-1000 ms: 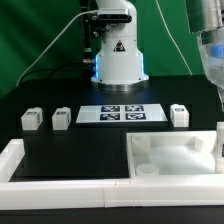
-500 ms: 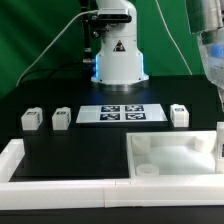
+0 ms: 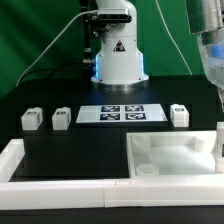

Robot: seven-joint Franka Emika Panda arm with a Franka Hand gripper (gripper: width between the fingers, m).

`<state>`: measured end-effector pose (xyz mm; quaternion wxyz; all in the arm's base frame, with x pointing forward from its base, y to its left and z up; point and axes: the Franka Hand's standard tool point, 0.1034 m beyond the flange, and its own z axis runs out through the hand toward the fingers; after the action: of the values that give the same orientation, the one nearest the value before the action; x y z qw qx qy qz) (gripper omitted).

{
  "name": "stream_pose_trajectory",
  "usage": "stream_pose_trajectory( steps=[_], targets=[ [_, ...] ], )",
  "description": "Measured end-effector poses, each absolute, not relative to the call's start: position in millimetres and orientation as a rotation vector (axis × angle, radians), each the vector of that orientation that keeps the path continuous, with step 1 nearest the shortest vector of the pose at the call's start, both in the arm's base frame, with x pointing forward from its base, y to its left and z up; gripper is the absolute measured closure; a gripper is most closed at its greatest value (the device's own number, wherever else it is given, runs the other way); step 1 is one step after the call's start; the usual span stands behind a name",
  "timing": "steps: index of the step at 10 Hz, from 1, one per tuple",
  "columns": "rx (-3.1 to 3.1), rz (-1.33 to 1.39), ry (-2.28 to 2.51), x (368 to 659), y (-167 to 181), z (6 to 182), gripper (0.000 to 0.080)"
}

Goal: Assemble one leg

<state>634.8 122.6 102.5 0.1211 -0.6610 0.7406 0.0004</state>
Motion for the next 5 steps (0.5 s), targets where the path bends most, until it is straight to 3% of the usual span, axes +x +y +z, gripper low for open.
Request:
stream_pose_trajectory(
  steps=[5],
  targets=[
    [-1.931,0.002,2.163,634.6,122.6,101.9,0.0150]
  ],
)
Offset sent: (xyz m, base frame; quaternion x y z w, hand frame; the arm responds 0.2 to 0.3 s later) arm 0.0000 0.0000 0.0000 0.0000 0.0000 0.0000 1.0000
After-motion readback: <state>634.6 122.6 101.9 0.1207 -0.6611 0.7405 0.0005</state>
